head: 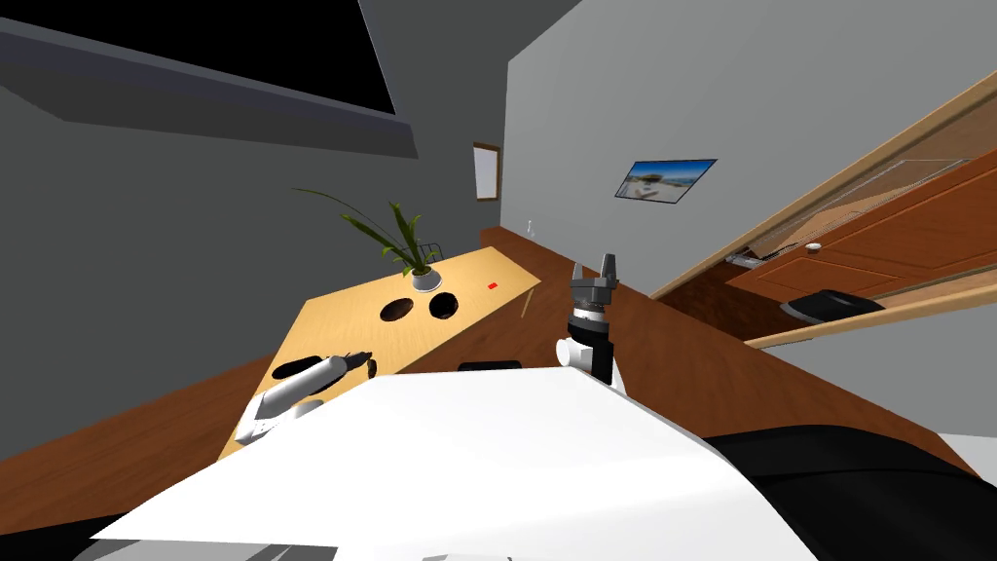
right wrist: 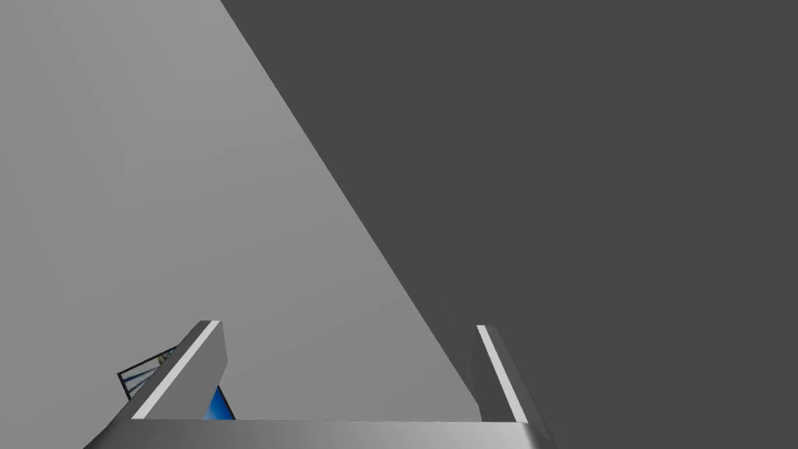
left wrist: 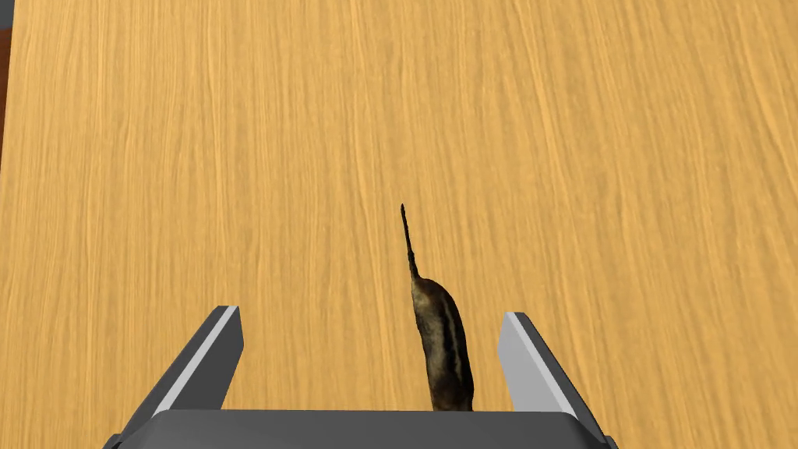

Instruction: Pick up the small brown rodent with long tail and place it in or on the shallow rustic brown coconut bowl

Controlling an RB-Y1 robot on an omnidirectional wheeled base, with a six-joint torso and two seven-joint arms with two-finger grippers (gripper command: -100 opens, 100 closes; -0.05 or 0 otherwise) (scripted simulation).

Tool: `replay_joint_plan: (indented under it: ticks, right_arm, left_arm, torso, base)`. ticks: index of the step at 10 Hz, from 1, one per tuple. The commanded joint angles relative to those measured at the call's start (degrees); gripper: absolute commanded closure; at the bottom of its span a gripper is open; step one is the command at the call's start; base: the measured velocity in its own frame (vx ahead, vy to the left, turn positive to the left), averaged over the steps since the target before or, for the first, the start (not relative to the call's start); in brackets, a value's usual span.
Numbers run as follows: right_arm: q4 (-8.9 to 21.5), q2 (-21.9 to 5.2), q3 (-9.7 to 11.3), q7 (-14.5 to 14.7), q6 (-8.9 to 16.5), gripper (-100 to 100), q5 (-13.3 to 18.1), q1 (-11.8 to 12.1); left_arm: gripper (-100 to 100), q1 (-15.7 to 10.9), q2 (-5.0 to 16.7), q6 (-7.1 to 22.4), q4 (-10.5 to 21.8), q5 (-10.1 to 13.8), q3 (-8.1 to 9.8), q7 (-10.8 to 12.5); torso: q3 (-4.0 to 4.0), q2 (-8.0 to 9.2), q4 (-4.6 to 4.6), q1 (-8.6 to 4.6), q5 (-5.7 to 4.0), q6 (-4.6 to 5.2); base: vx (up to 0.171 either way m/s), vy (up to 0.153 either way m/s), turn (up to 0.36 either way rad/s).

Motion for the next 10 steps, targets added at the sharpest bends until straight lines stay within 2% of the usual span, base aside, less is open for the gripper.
replay_joint_plan:
  ticks: [1,2,3,4,7,8,10]
  right_arm:
    - [0.0,0.0,0.0,0.0,0.0,0,0.0,0.0]
    - [0.0,0.0,0.0,0.0,0.0,0,0.0,0.0]
    - [0.0,0.0,0.0,0.0,0.0,0,0.0,0.0]
    - [0.0,0.0,0.0,0.0,0.0,0,0.0,0.0]
    - [0.0,0.0,0.0,0.0,0.0,0,0.0,0.0]
    - [0.0,0.0,0.0,0.0,0.0,0,0.0,0.0]
    - [0.0,0.0,0.0,0.0,0.0,0,0.0,0.0]
  left_arm:
    - [-100,-0.8,0.1,2.2,2.9,0.2,1.15,2.9]
    - [-100,-0.8,0.1,2.2,3.0,0.2,1.15,2.9]
    - [-100,-1.5,0.5,3.9,4.3,0.5,2.09,4.9]
    - [-100,-1.5,0.5,3.9,5.3,0.5,2.09,4.9]
    - [-100,-3.2,2.0,8.1,11.4,1.6,4.52,10.0]
    - [-100,-3.2,2.0,8.1,11.6,1.6,4.52,10.0]
    - [-100,-4.0,3.1,10.3,14.9,2.2,5.8,12.8]
  torso:
    - [0.0,0.0,0.0,0.0,0.0,0.0]
    - [0.01,0.02,0.01,0.0,0.0,0.03]
    - [0.02,0.03,0.01,0.0,0.0,-0.01]
    - [0.02,0.04,0.01,0.0,0.0,0.02]
    - [0.03,0.05,0.01,0.06,0.01,0.01]
    - [0.04,0.07,0.02,0.06,0.01,0.01]
    - [0.03,0.04,0.01,-0.01,0.0,0.01]
  base:
    - [-0.005,0.033,-0.171]
    - [-0.007,0.031,-0.07]
    - [-0.011,0.028,-0.13]
    - [-0.008,0.029,-0.099]
    - [-0.016,0.043,-0.181]
    - [-0.015,0.033,-0.078]
    - [-0.013,0.029,-0.146]
